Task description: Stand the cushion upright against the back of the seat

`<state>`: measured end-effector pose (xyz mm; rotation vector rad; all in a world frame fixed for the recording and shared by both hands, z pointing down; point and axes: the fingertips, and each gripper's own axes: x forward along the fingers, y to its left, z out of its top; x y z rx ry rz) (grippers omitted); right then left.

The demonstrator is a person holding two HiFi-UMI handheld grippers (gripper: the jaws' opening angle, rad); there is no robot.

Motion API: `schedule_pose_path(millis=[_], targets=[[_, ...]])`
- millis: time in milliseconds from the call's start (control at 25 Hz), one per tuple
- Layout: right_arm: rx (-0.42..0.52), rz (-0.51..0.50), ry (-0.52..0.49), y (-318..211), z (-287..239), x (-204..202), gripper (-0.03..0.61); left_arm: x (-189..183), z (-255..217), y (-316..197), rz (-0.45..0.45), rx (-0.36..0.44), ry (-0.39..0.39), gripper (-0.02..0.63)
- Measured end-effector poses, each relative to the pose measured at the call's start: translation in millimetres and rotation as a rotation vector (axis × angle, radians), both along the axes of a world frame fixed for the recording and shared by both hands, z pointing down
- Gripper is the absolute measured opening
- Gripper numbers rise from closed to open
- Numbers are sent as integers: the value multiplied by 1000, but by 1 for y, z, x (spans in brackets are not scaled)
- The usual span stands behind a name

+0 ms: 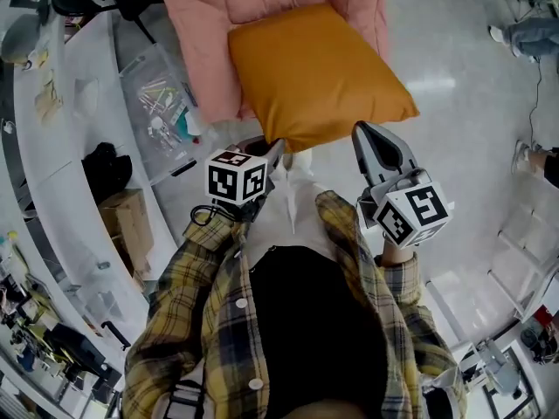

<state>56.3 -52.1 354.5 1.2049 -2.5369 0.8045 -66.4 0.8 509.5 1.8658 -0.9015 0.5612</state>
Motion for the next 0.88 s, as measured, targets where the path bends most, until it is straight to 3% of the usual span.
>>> schedule_pose_path(millis=[400,560,880], targets=[[100,-36,-8,1,-55,24,17,14,-125,-55,-90,114,178,31],[101,-30,-13,0,-58,35,17,6,-162,-80,-168,131,279,31],[73,-61,-13,-14,-51,13,17,-32,-187,-158,-292,145,395,31]])
